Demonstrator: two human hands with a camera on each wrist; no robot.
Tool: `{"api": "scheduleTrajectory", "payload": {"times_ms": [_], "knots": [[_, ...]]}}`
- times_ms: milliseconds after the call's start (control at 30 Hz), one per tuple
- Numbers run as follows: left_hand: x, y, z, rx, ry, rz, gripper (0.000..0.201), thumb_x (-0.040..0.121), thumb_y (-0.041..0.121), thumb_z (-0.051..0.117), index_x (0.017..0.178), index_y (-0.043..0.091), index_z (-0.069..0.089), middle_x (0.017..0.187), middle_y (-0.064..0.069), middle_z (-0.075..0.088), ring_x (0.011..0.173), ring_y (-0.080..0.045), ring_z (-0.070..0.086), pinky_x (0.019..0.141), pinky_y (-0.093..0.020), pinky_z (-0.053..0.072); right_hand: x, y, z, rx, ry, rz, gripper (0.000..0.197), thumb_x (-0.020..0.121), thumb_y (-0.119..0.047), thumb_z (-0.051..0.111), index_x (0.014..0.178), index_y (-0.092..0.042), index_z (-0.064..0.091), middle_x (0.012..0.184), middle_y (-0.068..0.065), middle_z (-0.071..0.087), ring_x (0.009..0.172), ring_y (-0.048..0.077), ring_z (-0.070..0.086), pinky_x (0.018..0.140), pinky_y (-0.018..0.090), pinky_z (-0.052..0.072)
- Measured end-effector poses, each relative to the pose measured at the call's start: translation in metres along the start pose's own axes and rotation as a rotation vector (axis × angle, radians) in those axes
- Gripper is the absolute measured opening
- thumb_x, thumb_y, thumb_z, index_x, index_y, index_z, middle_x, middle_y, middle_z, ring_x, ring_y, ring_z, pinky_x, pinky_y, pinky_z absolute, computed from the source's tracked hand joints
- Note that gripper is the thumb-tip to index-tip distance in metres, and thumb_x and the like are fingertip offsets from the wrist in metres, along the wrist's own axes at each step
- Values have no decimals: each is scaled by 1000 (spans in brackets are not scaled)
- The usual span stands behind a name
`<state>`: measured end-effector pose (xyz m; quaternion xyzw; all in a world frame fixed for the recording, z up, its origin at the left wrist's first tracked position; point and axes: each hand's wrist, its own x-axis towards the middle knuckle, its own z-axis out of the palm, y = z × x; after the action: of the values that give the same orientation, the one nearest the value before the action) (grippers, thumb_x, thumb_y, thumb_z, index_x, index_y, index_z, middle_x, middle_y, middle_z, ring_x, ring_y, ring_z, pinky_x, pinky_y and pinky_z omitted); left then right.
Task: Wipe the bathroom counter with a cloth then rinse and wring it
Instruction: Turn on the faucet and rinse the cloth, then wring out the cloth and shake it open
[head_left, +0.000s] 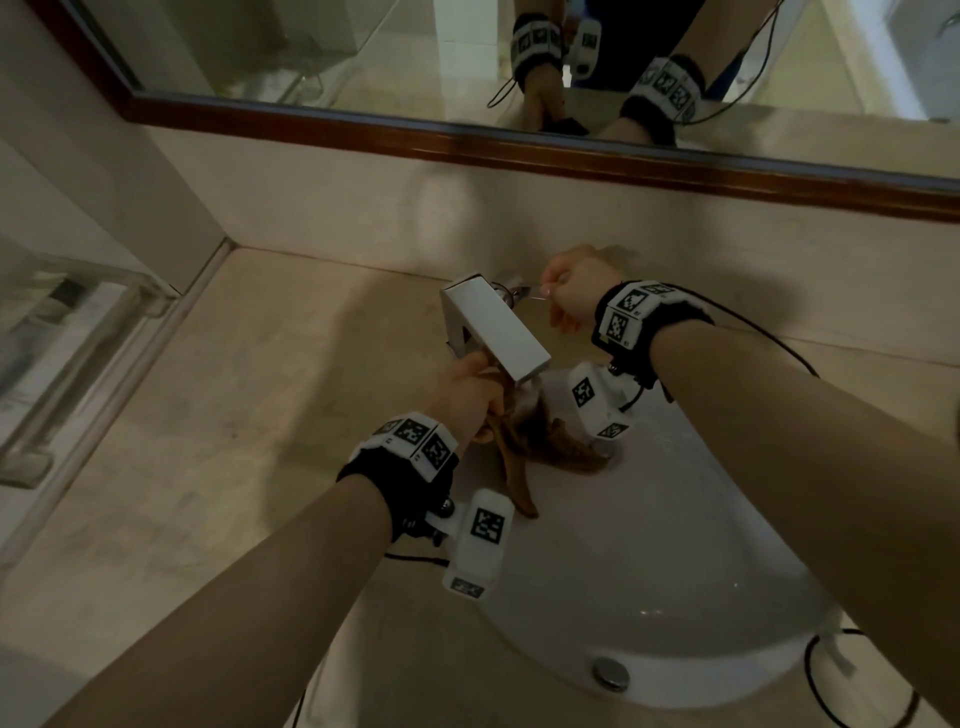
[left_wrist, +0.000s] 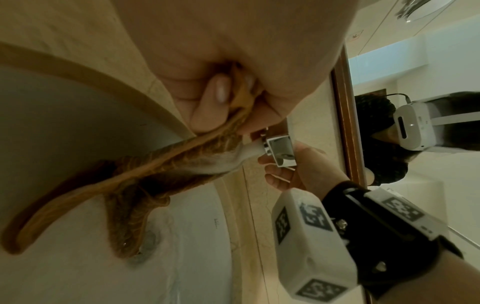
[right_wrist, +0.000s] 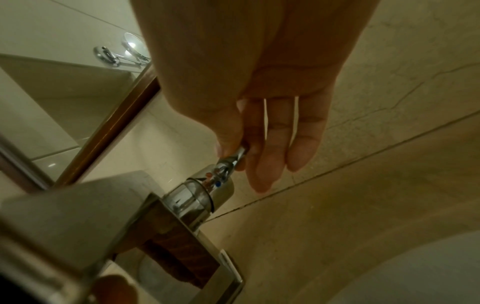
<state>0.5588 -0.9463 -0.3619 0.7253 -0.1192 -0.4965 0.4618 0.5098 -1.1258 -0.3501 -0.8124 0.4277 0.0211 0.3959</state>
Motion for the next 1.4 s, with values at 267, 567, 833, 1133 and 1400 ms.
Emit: {"api": "scheduleTrajectory", "payload": {"times_ms": [267, 567, 833, 1133, 1400], "knots": [[2, 3, -1, 4, -19, -2, 63, 77, -17, 37, 128, 16, 55, 44, -2, 44, 42, -15, 36, 44, -20, 30, -21, -21, -1, -311, -21, -29, 27, 95, -9, 44, 93, 5, 66, 84, 18, 72, 80, 32, 70, 76, 43, 59], [-4, 1, -5, 47, -81, -19, 61, 78, -15, 38, 125, 20, 57, 50, -6, 41, 44, -14, 33, 43, -20, 31, -45, 12, 15, 180, -35, 76, 26, 95, -7, 47, 117, -8, 63, 101, 8, 68, 84, 23, 66, 71, 31, 53], [-26, 7, 6, 214, -241, 3, 44, 73, -13, 38, 99, 13, 63, 97, -11, 64, 60, -20, 54, 44, -18, 37, -120, 60, 67, -206, -229, 70, 25, 89, -18, 61, 114, -17, 65, 108, 6, 68, 101, 27, 62, 78, 29, 46], [-85, 22, 31, 521, -315, 93, 29, 87, 7, 48, 103, 22, 67, 62, -1, 50, 50, -14, 42, 46, -22, 33, -164, 84, 31, -520, -289, 25, 21, 88, -32, 59, 108, -26, 60, 97, 1, 66, 89, 25, 62, 81, 41, 53], [-115, 25, 43, 789, -185, 198, 38, 84, -1, 43, 105, 23, 65, 94, -4, 62, 67, -13, 54, 46, -21, 41, -214, 128, 11, -349, -179, 95, 13, 94, -23, 51, 102, -14, 56, 97, 7, 60, 88, 26, 57, 74, 33, 44]]}}
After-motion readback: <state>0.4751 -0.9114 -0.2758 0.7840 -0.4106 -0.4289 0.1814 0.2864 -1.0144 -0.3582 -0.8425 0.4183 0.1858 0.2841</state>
